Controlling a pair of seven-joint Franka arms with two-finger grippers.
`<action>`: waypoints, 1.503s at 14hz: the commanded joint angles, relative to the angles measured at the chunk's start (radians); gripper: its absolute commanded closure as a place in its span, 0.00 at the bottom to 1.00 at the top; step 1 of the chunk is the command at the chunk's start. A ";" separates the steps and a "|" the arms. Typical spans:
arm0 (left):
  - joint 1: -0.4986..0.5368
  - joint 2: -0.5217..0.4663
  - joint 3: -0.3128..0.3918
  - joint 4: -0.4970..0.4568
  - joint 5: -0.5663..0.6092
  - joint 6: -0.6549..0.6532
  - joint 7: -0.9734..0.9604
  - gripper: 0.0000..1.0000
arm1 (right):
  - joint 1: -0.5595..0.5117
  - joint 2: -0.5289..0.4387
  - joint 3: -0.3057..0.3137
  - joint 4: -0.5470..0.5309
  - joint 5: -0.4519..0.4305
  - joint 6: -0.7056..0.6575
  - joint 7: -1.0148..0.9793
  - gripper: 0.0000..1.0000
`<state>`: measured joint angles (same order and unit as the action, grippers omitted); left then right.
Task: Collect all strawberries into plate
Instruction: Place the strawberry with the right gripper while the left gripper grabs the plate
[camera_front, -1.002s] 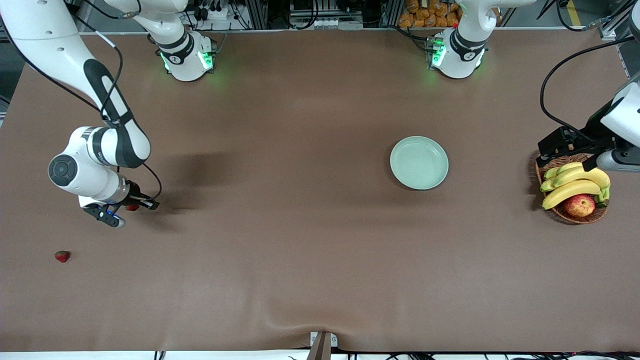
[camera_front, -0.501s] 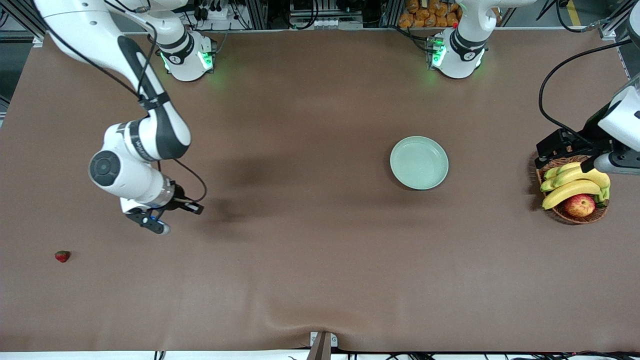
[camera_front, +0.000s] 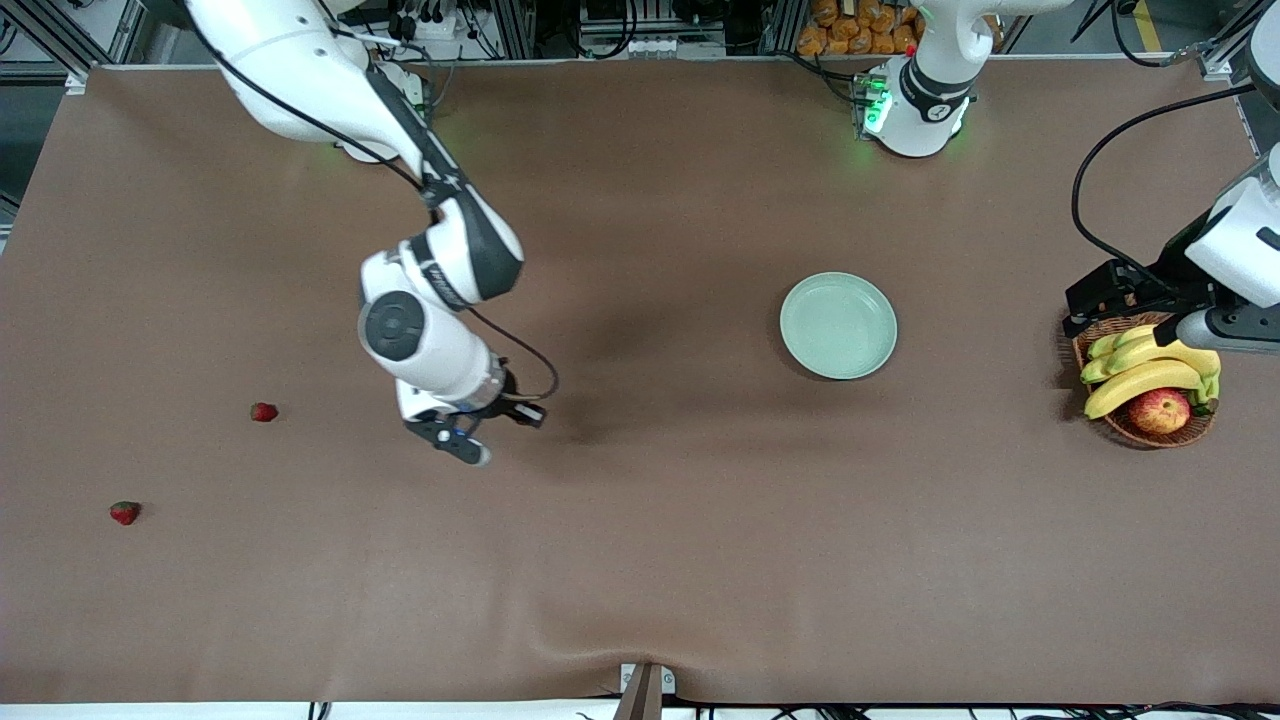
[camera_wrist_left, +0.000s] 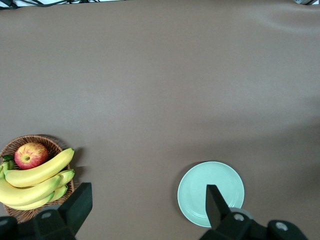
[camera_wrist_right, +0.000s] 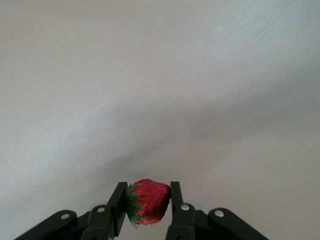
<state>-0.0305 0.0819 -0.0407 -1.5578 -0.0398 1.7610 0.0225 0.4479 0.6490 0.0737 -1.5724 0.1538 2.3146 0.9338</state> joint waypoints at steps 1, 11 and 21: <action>0.001 -0.001 0.001 0.004 -0.006 -0.014 0.002 0.00 | 0.041 0.159 -0.011 0.207 0.004 -0.006 0.066 1.00; -0.015 0.047 -0.004 0.002 -0.029 -0.026 0.002 0.00 | 0.175 0.316 -0.015 0.328 -0.003 0.152 0.144 0.90; -0.136 0.162 -0.015 0.019 -0.094 -0.025 -0.082 0.00 | 0.138 0.224 -0.037 0.322 -0.057 -0.002 0.134 0.00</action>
<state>-0.1352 0.2001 -0.0577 -1.5627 -0.1037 1.7429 -0.0165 0.6169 0.9309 0.0395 -1.2447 0.1150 2.3927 1.0560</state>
